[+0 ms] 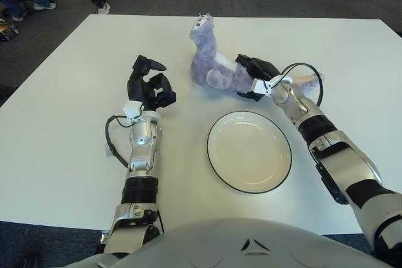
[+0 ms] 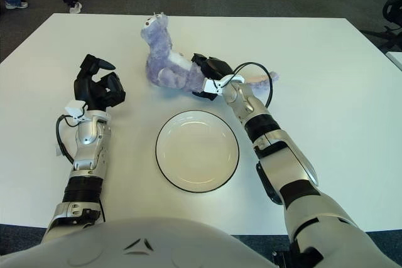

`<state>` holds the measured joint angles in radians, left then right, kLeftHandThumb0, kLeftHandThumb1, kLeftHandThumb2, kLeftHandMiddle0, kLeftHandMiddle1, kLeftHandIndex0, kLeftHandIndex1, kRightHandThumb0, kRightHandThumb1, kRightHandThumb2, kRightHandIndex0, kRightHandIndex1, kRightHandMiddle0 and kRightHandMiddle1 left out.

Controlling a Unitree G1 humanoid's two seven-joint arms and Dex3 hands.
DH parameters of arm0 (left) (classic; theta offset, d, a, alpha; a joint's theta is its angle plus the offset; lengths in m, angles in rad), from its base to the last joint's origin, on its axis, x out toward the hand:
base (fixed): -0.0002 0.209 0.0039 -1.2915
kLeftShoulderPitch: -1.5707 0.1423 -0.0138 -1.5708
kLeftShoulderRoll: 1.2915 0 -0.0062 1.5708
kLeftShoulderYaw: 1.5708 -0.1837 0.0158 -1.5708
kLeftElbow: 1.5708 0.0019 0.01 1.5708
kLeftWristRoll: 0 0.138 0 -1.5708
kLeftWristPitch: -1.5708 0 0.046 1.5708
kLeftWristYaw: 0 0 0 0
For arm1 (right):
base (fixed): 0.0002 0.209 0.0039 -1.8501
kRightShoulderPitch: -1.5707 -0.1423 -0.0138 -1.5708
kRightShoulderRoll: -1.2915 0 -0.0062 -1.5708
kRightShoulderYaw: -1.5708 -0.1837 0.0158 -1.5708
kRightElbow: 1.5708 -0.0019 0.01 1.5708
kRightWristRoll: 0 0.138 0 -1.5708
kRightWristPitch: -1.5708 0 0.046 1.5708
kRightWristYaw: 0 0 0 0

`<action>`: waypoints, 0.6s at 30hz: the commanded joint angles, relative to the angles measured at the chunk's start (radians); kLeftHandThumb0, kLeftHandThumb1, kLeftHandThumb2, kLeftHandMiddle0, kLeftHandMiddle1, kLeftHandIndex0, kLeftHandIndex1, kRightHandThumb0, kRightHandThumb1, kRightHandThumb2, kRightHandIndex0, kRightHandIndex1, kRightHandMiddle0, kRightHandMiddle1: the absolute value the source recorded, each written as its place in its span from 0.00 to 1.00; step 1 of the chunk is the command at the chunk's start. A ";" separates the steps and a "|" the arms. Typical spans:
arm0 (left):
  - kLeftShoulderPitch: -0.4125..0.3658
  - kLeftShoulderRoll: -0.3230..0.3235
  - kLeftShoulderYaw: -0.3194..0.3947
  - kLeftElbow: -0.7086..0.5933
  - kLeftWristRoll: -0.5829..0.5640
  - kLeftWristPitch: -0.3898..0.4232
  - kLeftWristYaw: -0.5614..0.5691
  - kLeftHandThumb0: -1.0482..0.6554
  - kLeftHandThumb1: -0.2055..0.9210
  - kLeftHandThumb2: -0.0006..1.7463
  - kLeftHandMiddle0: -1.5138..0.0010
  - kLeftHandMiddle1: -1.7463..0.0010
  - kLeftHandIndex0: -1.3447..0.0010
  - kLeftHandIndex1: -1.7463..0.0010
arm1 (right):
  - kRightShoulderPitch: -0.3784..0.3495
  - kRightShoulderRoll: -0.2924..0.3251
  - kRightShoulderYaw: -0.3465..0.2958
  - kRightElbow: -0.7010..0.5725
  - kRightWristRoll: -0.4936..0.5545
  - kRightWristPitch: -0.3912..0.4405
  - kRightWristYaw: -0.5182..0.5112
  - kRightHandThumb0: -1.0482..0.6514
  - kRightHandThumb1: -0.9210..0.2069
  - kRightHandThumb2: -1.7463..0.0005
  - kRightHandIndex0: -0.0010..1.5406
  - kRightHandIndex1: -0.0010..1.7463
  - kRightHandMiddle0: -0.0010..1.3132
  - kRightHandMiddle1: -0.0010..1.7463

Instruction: Put the doll into the plate.

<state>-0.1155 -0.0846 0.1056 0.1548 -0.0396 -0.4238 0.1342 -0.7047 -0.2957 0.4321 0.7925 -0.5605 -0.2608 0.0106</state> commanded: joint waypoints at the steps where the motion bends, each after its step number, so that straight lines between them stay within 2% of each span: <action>1: 0.077 -0.025 -0.007 0.056 -0.002 -0.006 0.000 0.35 0.54 0.69 0.15 0.00 0.60 0.00 | 0.055 0.006 0.016 0.061 0.002 0.018 0.051 0.92 0.65 0.16 0.46 1.00 0.69 1.00; 18: 0.074 -0.022 -0.001 0.073 -0.012 -0.024 -0.007 0.35 0.53 0.70 0.14 0.00 0.59 0.00 | 0.055 -0.002 0.002 0.059 0.012 0.004 0.029 0.93 0.66 0.15 0.47 1.00 0.70 1.00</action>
<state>-0.1177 -0.0851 0.1062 0.1601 -0.0421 -0.4378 0.1337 -0.7148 -0.2908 0.4193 0.8169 -0.5411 -0.2712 0.0103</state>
